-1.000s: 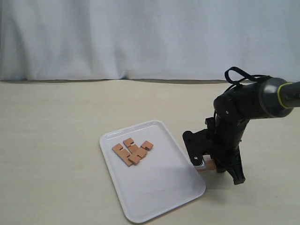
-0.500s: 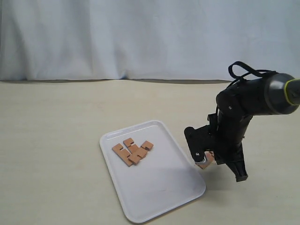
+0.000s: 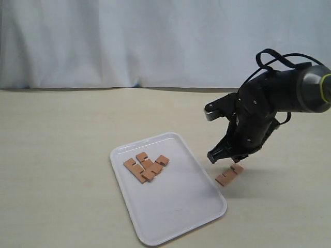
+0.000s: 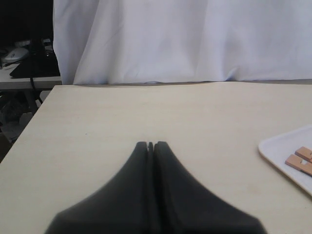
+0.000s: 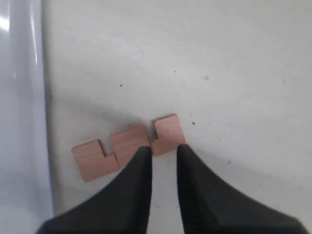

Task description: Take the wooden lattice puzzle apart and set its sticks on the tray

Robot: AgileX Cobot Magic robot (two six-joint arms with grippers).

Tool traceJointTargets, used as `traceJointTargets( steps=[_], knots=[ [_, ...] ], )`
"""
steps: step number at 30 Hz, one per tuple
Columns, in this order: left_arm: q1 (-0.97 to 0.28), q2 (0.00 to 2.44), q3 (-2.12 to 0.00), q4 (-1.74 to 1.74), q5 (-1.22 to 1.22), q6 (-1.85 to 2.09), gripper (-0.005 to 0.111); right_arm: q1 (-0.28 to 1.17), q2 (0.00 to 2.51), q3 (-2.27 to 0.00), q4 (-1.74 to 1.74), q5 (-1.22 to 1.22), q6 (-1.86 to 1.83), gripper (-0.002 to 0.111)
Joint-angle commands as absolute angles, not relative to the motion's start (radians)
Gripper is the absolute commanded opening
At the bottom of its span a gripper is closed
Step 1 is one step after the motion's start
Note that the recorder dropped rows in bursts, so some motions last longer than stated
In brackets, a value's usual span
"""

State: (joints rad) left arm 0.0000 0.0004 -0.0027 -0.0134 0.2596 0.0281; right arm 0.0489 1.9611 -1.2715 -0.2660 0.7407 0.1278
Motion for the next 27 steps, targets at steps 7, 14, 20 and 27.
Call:
traceJointTargets(
  steps=[7, 14, 20, 27],
  knots=[
    [0.0, 0.0, 0.0, -0.012, 0.252, 0.026, 0.0, 0.047, 1.954, -1.215, -0.225, 0.724, 0.529, 0.066],
    [0.0, 0.0, 0.0, -0.012, 0.252, 0.026, 0.0, 0.047, 1.959, -1.143, -0.253, 0.55, 0.718, 0.066],
    [0.0, 0.0, 0.0, -0.012, 0.252, 0.026, 0.0, 0.047, 1.97, -1.121, -0.359, 0.523, 0.861, 0.066],
    [0.0, 0.0, 0.0, -0.012, 0.249, 0.026, 0.0, 0.047, 2.025, -1.121, -0.428, 0.52, 0.951, 0.065]
  ],
)
